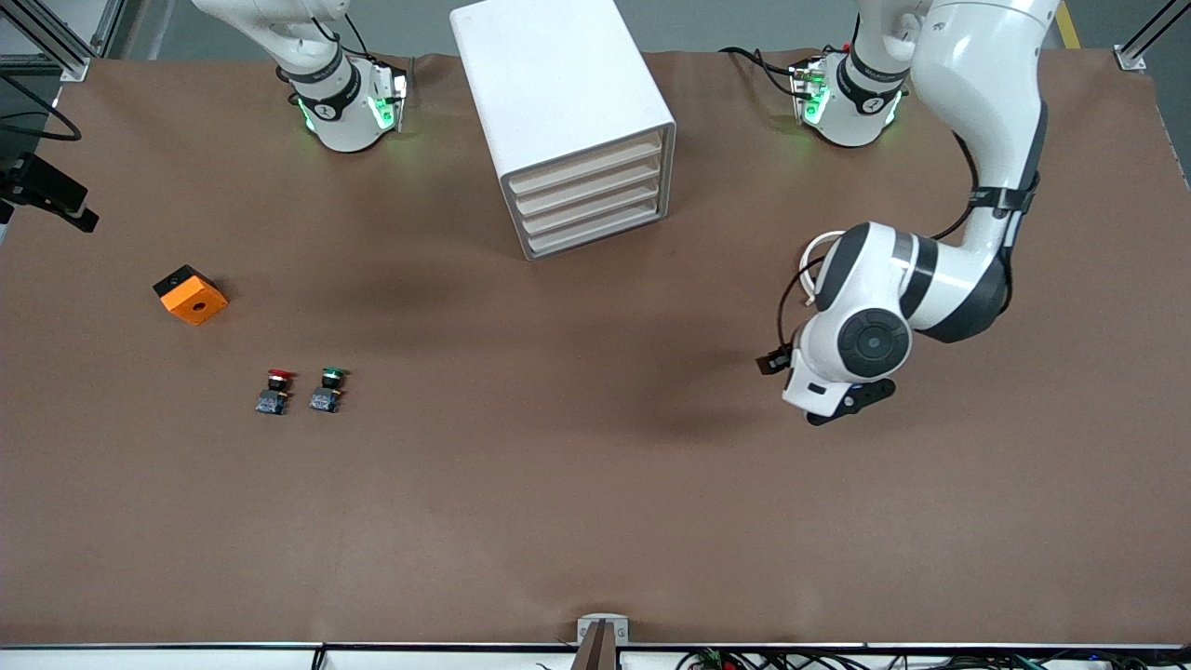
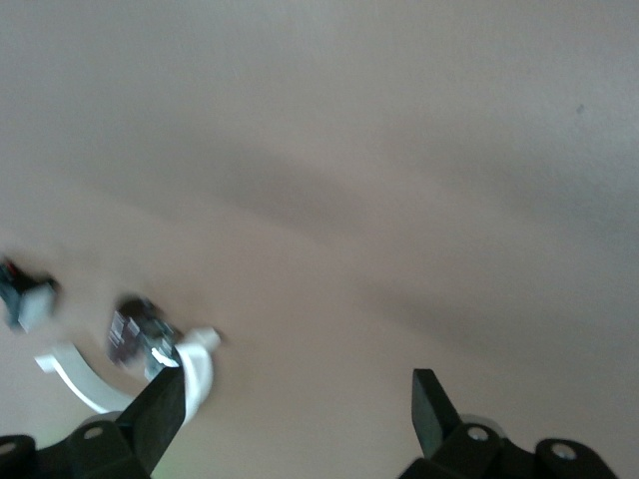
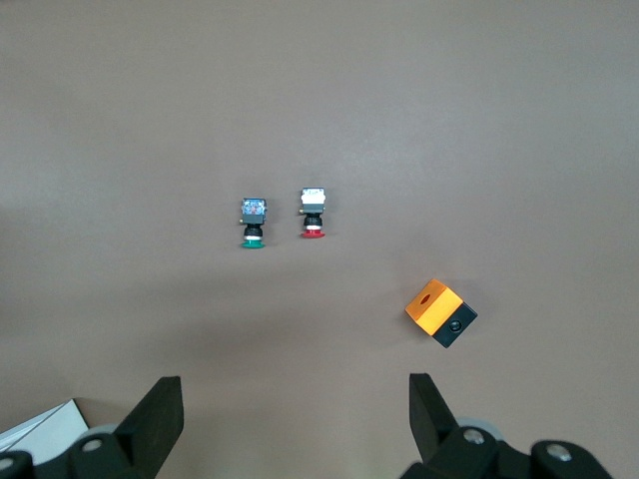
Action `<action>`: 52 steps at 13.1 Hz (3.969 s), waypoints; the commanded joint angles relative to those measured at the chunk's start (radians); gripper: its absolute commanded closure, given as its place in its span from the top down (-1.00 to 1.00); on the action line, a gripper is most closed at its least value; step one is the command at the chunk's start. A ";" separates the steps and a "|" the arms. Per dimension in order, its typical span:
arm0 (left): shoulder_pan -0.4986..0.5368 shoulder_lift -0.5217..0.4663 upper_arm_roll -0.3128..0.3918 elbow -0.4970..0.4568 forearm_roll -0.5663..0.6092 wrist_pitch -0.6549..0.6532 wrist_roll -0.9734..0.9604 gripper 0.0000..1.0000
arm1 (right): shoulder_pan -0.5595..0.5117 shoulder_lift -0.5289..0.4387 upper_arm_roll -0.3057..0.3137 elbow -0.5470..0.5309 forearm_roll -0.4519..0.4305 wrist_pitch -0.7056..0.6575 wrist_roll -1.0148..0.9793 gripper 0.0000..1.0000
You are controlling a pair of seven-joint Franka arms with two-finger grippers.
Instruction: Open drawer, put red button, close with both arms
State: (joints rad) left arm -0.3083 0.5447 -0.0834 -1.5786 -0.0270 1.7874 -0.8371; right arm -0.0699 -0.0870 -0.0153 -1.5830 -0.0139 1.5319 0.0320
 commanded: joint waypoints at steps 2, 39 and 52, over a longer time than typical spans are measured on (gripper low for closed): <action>0.001 0.067 -0.009 0.097 -0.183 -0.094 -0.201 1.00 | 0.004 -0.022 -0.003 -0.014 0.014 0.002 0.008 1.00; -0.156 0.304 -0.121 -0.012 -0.849 -0.500 -1.272 -0.01 | -0.044 0.464 -0.009 -0.376 -0.017 0.890 0.061 1.00; -0.155 0.316 -0.118 -0.006 -0.850 -0.525 -1.266 -0.67 | -0.013 0.615 -0.009 -0.452 -0.018 1.123 0.147 1.00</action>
State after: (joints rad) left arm -0.4697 0.8652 -0.2013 -1.5857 -0.8590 1.2659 -2.0994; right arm -0.0814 0.5326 -0.0253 -1.9985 -0.0273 2.6121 0.1628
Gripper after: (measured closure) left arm 0.833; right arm 0.000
